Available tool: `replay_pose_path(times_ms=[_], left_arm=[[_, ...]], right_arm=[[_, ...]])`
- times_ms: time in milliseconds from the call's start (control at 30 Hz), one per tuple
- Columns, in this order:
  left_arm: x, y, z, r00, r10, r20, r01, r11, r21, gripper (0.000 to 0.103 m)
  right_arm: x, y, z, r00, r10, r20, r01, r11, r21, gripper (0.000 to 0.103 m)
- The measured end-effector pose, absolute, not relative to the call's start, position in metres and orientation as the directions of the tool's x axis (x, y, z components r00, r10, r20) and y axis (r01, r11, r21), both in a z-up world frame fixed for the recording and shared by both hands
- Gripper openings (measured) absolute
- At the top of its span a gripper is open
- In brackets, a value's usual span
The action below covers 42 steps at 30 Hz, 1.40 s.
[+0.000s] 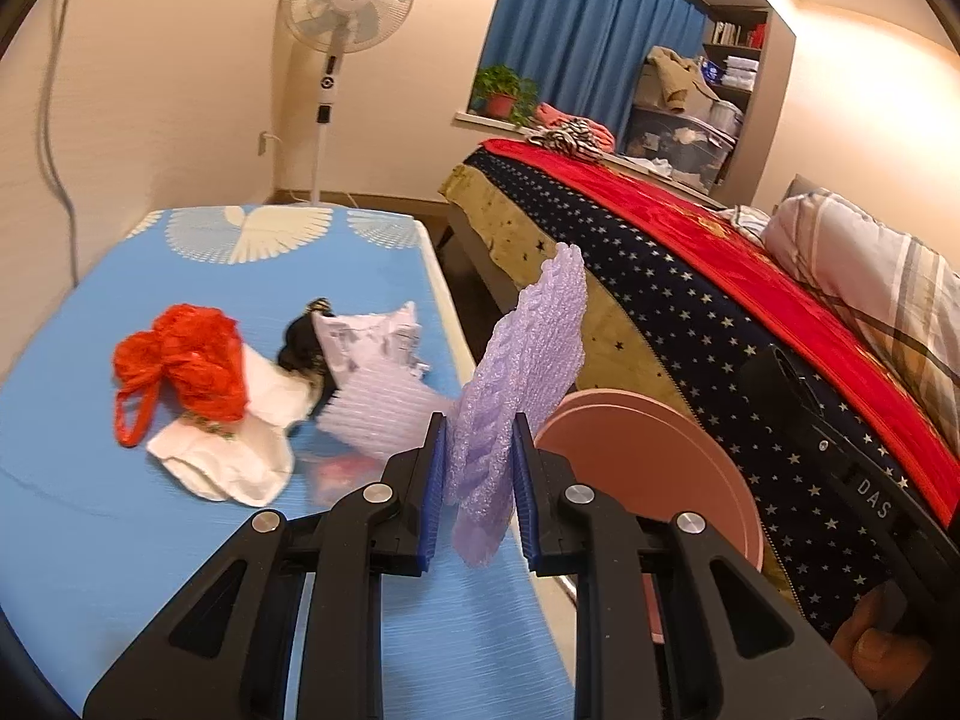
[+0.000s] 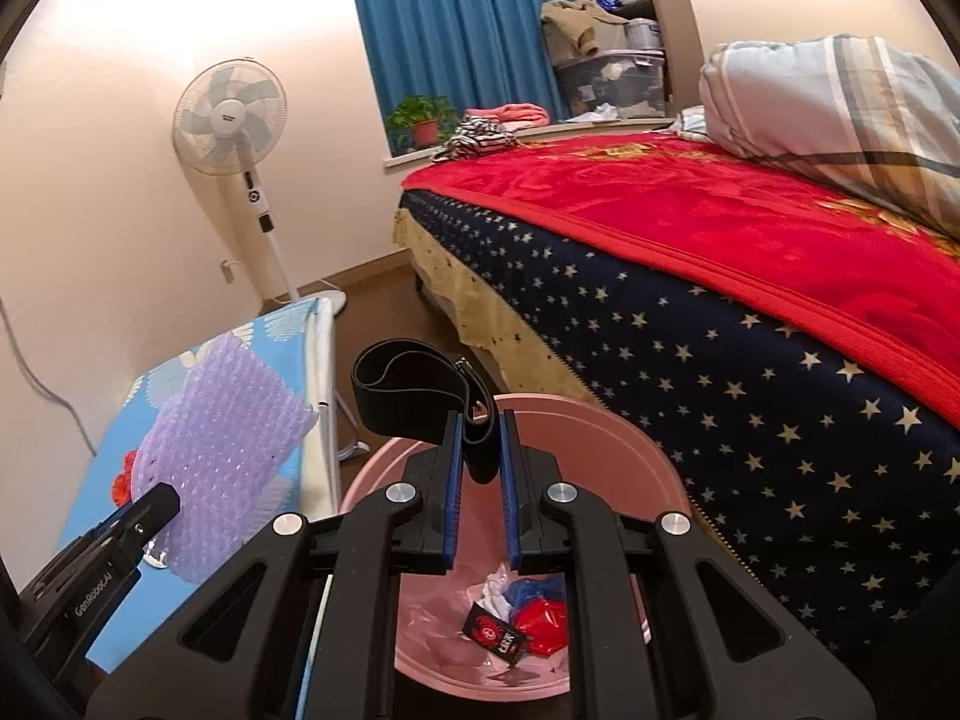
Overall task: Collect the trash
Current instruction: 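Carry the black band and purple foam net over the pink bin with both tools, then open both tools to drop the band and foam net into the bin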
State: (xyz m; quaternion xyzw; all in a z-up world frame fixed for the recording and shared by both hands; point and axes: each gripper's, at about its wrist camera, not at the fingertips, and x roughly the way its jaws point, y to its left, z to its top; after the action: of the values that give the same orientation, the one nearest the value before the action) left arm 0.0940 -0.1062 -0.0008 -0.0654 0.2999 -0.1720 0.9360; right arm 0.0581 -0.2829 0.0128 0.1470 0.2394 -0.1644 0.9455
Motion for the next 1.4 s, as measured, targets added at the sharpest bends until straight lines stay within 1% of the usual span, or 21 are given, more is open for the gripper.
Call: replay_pose_path(times_ms=[367, 667, 1033, 1067, 1100, 1133, 1167, 1200, 1233, 1400], left_arm=[[0.100, -0.138, -0.012, 0.723, -0.404, -0.560, 0.338, 0.914, -0.223, 0.021], [0.106, -0.160, -0.023, 0.701, -0.399, -0.591, 0.357, 0.914, -0.193, 0.021], [0.110, -0.177, -0.033, 0.671, -0.413, -0.615, 0.379, 0.905, -0.194, 0.021], [0.110, -0.178, -0.034, 0.667, -0.419, -0.616, 0.385, 0.902, -0.197, 0.021], [0.110, -0.179, -0.034, 0.660, -0.428, -0.617, 0.392, 0.897, -0.203, 0.021], [0.111, -0.182, -0.035, 0.648, -0.437, -0.624, 0.402, 0.892, -0.208, 0.025], [0.112, -0.183, -0.036, 0.642, -0.438, -0.630, 0.404, 0.891, -0.207, 0.035], [0.111, -0.184, -0.037, 0.644, -0.429, -0.633, 0.399, 0.895, -0.200, 0.041], [0.111, -0.183, -0.037, 0.647, -0.424, -0.634, 0.394, 0.897, -0.197, 0.042], [0.108, -0.174, -0.033, 0.656, -0.418, -0.628, 0.383, 0.902, -0.200, 0.042]], right_arm=[[0.062, -0.298, 0.001, 0.786, -0.288, -0.548, 0.446, 0.876, 0.181, 0.012], [0.068, -0.305, -0.008, 0.762, -0.288, -0.580, 0.458, 0.873, 0.168, 0.012], [0.075, -0.309, -0.014, 0.744, -0.288, -0.603, 0.466, 0.871, 0.158, 0.012], [0.076, -0.310, -0.014, 0.743, -0.286, -0.605, 0.466, 0.870, 0.162, 0.013], [0.076, -0.311, -0.014, 0.742, -0.280, -0.609, 0.466, 0.869, 0.168, 0.016], [0.077, -0.311, -0.015, 0.739, -0.275, -0.615, 0.467, 0.867, 0.174, 0.020], [0.077, -0.313, -0.016, 0.734, -0.279, -0.619, 0.473, 0.864, 0.172, 0.024], [0.078, -0.314, -0.016, 0.727, -0.290, -0.622, 0.484, 0.860, 0.165, 0.035], [0.078, -0.315, -0.017, 0.721, -0.300, -0.625, 0.493, 0.855, 0.159, 0.042], [0.076, -0.311, -0.015, 0.729, -0.294, -0.618, 0.484, 0.860, 0.161, 0.043]])
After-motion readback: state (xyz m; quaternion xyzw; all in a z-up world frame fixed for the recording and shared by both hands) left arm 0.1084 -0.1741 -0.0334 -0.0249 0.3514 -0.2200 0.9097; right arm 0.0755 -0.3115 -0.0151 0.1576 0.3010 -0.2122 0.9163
